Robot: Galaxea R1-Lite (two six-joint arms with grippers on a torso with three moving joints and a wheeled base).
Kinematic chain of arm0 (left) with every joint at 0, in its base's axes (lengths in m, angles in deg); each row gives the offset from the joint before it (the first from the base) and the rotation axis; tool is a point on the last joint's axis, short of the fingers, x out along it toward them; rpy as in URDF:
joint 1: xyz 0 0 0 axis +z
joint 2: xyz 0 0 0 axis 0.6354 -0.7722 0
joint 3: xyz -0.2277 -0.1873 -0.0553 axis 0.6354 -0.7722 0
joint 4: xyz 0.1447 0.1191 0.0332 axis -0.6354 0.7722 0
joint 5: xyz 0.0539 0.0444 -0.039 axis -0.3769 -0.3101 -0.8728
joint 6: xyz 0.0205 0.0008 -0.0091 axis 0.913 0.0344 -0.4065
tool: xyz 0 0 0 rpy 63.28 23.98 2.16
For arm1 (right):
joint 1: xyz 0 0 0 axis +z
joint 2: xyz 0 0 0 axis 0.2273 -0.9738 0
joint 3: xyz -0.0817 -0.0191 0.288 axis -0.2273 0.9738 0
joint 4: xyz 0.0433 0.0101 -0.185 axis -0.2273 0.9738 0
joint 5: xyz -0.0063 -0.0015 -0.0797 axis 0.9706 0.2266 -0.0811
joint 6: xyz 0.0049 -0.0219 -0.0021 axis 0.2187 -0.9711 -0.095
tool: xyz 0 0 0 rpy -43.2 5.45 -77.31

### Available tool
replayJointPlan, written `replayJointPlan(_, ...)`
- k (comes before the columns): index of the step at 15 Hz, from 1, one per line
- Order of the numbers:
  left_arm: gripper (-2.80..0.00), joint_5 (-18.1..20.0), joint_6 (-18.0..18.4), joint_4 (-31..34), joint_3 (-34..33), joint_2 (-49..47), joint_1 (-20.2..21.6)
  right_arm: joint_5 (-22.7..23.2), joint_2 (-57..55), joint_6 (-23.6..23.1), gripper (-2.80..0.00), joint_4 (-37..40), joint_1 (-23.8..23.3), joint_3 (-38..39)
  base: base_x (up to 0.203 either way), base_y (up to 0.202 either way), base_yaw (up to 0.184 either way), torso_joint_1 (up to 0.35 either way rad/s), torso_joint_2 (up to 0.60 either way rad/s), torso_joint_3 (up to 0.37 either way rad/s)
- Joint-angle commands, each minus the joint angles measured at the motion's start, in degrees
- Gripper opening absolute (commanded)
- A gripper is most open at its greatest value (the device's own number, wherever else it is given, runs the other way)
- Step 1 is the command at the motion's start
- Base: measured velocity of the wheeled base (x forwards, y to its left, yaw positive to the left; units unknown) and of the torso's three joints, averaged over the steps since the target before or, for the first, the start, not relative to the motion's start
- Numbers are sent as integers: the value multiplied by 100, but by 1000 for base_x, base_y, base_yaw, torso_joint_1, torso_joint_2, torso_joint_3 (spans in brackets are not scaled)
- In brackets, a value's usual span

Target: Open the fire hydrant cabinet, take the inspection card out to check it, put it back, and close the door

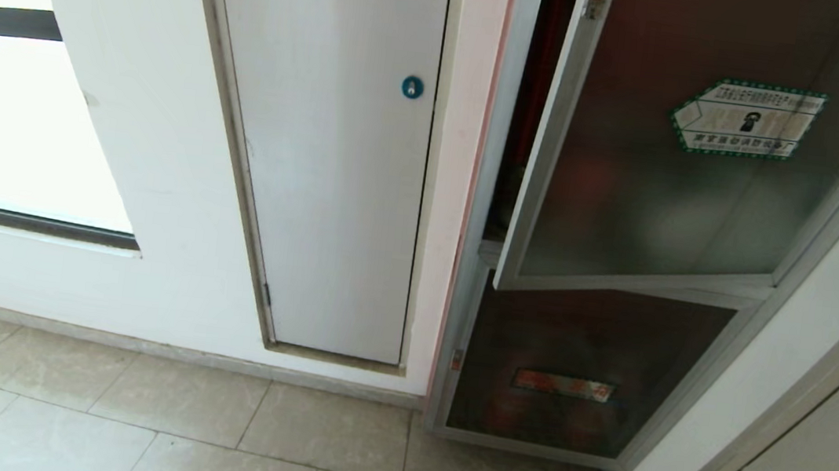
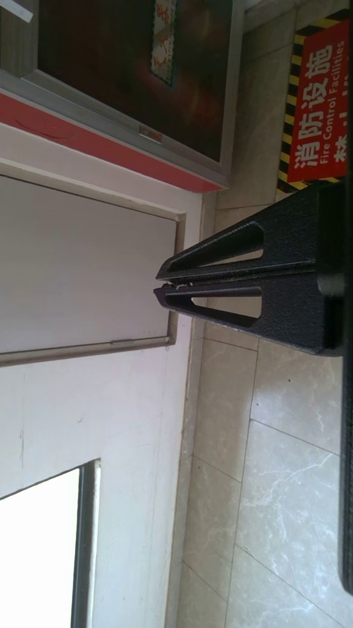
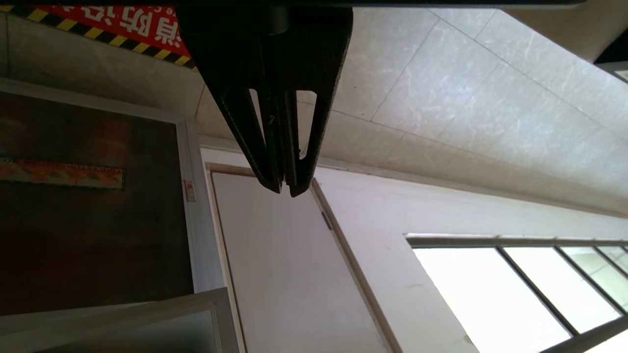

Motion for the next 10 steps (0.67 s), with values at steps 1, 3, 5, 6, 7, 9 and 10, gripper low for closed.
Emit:
replayJointPlan(1, -280, 0, -2, -2, -26, -8, 2, 15, 271, 10, -280, -10, 0, 138, 0, 0, 0, 0, 0, 0)
replayJointPlan(3, -280, 0, -2, -2, -26, -8, 2, 10, 520, -5, -280, -10, 0, 301, 0, 0, 0, 0, 0, 0)
replayJointPlan(5, -280, 0, -2, -2, -26, -8, 2, -80, 794, -16, -280, -19, 2, 403, 0, 0, 0, 0, 0, 0)
replayJointPlan(6, -280, 0, -2, -2, -26, -8, 2, -281, 831, -22, -280, -25, 6, 423, 0, 0, 0, 0, 0, 0)
replayJointPlan(7, -280, 0, -2, -2, -26, -8, 2, -421, 908, -79, -280, -27, 8, 468, 0, 0, 0, 0, 0, 0)
replayJointPlan(9, -280, 0, -2, -2, -26, -8, 2, -596, 1202, -389, -280, -15, 32, 574, 0, 0, 0, 0, 0, 0)
replayJointPlan(10, -280, 0, -2, -2, -26, -8, 2, -772, 1364, -690, -280, -11, 40, 649, 0, 0, 0, 0, 0, 0)
